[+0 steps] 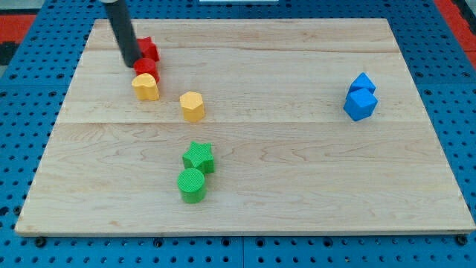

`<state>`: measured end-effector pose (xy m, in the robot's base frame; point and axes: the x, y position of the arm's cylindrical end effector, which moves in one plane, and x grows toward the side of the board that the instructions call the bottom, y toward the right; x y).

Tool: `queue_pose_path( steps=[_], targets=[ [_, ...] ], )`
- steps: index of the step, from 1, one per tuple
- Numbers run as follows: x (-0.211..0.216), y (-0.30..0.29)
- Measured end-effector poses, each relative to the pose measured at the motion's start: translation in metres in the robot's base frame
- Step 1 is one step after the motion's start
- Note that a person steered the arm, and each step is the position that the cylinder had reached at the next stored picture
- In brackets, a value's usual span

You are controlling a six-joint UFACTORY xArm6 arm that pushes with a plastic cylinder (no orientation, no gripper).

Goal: Slide red star to the top right of the board

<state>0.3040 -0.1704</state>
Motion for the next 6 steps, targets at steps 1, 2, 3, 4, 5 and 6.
queue_pose_path(
  steps=[1, 2, 3, 4, 5, 6],
  targets=[
    [-0.012, -0.03],
    [-0.047, -0.006],
    [-0.061, 0.133],
    [-0.061, 0.275],
    [-0.046, 0.296],
    [-0.001, 0.213]
  ],
)
